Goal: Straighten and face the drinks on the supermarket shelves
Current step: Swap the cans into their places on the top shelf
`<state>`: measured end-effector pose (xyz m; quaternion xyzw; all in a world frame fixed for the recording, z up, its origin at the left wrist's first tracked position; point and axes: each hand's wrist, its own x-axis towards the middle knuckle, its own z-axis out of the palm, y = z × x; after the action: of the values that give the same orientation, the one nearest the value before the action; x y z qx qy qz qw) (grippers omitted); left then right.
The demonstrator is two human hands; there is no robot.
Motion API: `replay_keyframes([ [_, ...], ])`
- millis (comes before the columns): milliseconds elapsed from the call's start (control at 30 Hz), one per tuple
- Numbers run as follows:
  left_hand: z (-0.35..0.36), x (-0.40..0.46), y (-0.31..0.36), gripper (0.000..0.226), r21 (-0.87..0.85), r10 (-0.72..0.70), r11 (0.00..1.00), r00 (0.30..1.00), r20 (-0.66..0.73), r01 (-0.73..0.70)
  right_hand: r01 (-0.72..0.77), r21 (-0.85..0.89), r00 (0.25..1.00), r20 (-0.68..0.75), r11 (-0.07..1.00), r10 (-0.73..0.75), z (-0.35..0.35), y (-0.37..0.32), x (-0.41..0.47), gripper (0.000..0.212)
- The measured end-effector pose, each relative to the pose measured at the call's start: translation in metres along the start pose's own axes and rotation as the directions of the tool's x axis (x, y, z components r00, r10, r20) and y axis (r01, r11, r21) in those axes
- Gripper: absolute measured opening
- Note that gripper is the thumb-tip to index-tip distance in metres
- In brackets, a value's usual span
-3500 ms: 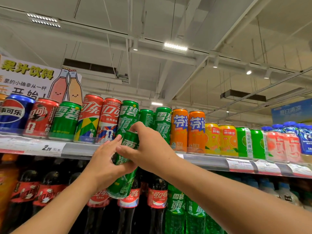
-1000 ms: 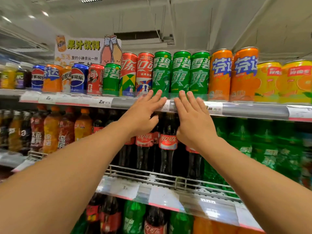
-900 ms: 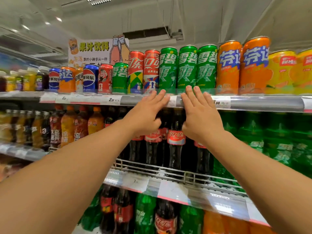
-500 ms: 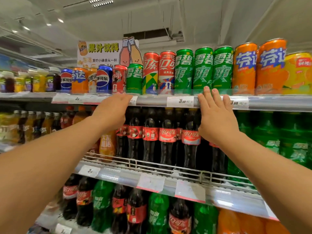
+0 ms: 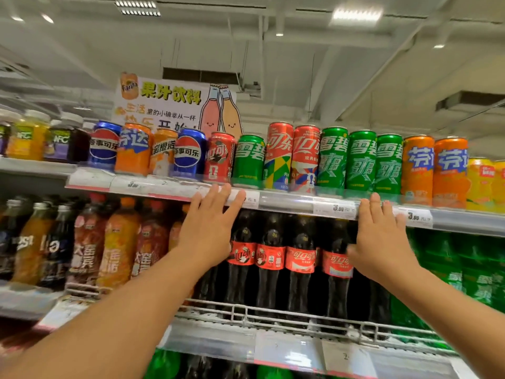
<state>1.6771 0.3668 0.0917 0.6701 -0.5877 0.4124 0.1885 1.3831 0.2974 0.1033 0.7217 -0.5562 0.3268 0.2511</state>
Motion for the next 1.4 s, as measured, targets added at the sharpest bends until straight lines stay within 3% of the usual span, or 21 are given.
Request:
replay_keyframes([
  [167,-0.005,0.002,0.0,0.104,-0.04,0.007,0.999,1.0,0.029,-0.005,0.341,0.147,0.94,-0.076,0.929,-0.333,-0.006,-0.071,0.001,0.093],
  [233,-0.007,0.002,-0.001,0.106,-0.038,0.008,0.999,0.999,0.046,-0.007,0.405,0.161,0.914,-0.083,0.9,-0.396,-0.005,-0.098,0.008,0.089],
  [433,-0.007,0.004,0.0,0.111,-0.014,-0.015,1.0,0.996,0.083,0.017,0.394,0.071,0.912,-0.155,0.916,-0.38,0.023,-0.122,0.014,0.086],
  [700,-0.032,-0.002,-0.016,0.095,0.008,0.006,1.0,0.991,0.135,-0.007,0.373,0.061,0.91,-0.221,0.926,-0.352,0.031,-0.126,0.014,0.079],
  [1000,-0.021,-0.034,-0.114,0.092,-0.015,-0.201,0.979,0.971,0.132,0.205,0.26,-0.015,0.956,-0.137,0.966,-0.259,0.027,-0.14,0.013,0.085],
  [1267,0.006,-0.036,-0.174,0.09,-0.009,0.051,0.999,0.999,0.015,-0.051,0.059,-0.051,0.998,-0.032,0.997,-0.061,-0.006,-0.187,0.004,0.078],
  [1400,0.013,-0.029,-0.185,0.082,-0.01,0.137,0.99,0.988,-0.074,-0.138,0.186,0.119,0.981,-0.075,0.975,-0.178,-0.018,-0.257,0.006,0.081],
])
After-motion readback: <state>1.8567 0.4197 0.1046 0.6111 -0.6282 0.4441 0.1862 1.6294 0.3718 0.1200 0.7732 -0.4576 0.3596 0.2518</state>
